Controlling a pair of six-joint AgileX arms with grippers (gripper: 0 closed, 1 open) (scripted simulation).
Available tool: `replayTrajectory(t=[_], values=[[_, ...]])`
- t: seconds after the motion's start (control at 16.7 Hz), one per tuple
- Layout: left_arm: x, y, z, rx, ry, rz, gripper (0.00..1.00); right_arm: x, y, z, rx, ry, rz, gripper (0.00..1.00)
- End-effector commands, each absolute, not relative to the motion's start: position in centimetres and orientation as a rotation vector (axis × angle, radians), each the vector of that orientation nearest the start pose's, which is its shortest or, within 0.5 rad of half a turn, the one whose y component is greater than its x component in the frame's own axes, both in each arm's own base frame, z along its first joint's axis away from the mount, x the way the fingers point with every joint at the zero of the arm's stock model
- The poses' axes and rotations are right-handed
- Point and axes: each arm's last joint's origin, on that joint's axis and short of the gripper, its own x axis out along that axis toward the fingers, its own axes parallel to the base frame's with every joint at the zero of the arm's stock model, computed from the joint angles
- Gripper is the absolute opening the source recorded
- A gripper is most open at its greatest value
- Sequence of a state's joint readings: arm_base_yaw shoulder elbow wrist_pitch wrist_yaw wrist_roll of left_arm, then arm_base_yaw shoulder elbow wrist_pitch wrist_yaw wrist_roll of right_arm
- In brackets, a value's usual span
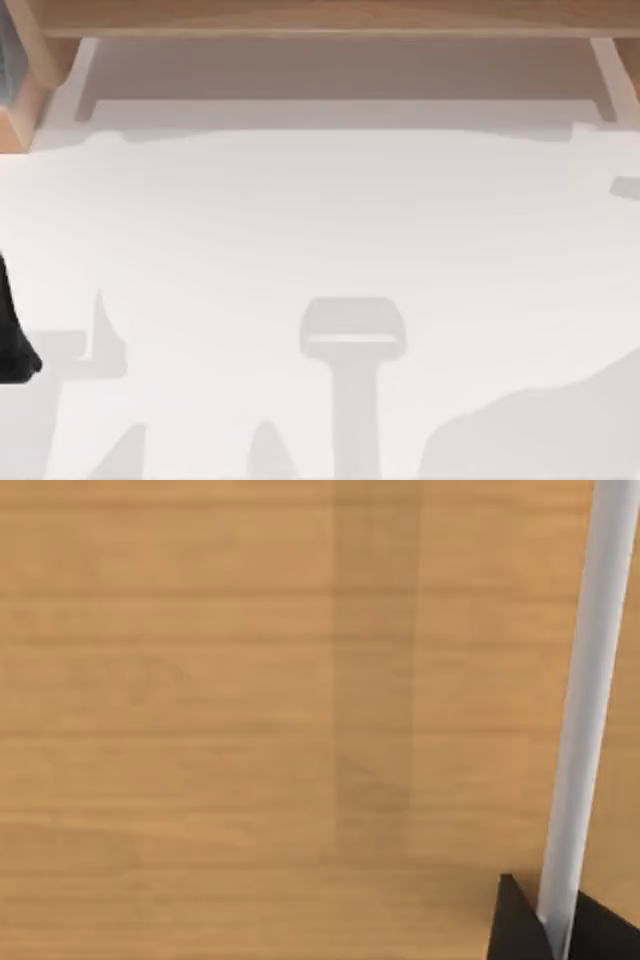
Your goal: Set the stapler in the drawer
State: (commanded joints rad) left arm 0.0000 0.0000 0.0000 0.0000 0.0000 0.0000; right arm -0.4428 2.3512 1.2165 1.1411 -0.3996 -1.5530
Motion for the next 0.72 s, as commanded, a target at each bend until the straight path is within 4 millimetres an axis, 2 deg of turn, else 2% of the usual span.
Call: replayTrajectory(t=[0.12,0.36,0.72], values=[[10.57,-0.12,16.0,0.0,0.0,0.0,1.0,43.54,-18.24,8.86,-1.56,0.018,-0.007,0.0],[10.57,-0.12,16.0,0.0,0.0,0.0,1.0,43.59,-18.23,8.83,-1.56,0.019,-0.006,0.0],[10.57,-0.12,16.0,0.0,0.0,0.0,1.0,43.59,-18.23,8.83,-1.56,0.019,-0.006,0.45]])
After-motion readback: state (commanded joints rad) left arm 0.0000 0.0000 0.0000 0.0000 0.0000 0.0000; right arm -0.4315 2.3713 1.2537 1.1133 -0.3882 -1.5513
